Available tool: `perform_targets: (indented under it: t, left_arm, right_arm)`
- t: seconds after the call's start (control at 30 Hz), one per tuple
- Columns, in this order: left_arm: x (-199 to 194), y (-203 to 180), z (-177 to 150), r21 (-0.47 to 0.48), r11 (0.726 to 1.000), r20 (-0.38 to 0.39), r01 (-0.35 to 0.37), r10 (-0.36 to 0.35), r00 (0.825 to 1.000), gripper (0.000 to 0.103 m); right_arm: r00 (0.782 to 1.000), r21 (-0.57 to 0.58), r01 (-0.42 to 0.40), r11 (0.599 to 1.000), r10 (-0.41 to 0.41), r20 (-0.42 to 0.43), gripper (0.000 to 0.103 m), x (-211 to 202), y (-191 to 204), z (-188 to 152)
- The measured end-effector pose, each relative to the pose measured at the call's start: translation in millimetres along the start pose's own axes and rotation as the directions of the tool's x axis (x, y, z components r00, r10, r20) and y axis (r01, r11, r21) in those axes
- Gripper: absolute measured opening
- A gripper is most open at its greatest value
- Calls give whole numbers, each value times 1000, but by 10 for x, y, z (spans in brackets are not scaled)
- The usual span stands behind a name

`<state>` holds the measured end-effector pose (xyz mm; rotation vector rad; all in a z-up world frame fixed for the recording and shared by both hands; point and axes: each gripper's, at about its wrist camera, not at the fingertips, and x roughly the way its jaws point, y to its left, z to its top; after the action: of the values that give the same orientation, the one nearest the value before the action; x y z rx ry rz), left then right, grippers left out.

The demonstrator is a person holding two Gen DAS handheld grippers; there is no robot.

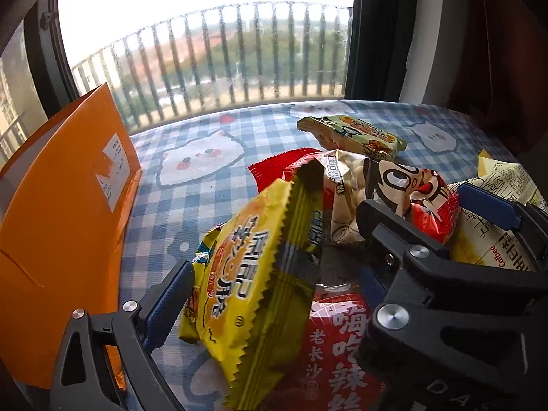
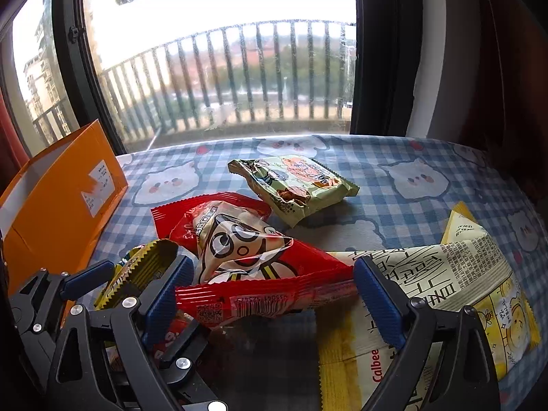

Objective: Organize snacks
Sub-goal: 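Grasp the gold bag with the left tool while the right tool grasps the red cartoon-face bag, then carry the gold bag and cartoon-face bag over the orange box with both tools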

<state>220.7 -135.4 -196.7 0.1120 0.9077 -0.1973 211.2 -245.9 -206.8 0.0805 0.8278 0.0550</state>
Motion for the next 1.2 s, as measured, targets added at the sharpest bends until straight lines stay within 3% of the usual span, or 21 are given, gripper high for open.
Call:
perform_targets:
  t: [0.13,0.23,0.27,0.43,0.5,0.6,0.73,1.2]
  left_arm:
    - [92,151,-43,-76,997,-42,22,-26,999,96]
    - [85,183,-73,-90,995,-42,35,-39,998,83]
    - [69,179,-76,-86,996,-32,32,-35,999,78]
    - [4,209,-88,-82,997,-4,-4,4,1000,50]
    - [-27,275,-90,-111,994,12,-12,14,1000,33]
    - [-82,352,-72,-145,989,27,18,-15,1000,31]
    - [-199,305,-69,-116,993,64,1,6,998,30]
    - [-802,264,-256,-86,996,143,25,-13,990,30]
  right_arm:
    - [1000,-17,-22,1000,21,-13,82,24,47,-37]
    - [998,-14,-57,998,56,-27,71,17,65,-71]
    - [998,-17,-63,998,63,-28,62,4,72,-76]
    - [997,-12,-73,997,73,-27,56,-38,79,-108]
    - [996,1,-85,996,85,-28,53,-55,70,-117]
    - [996,0,-86,996,86,-25,48,-100,90,-140]
    - [996,1,-90,996,90,-17,44,-181,141,-167]
    - [993,36,-96,995,94,65,42,-732,172,-255]
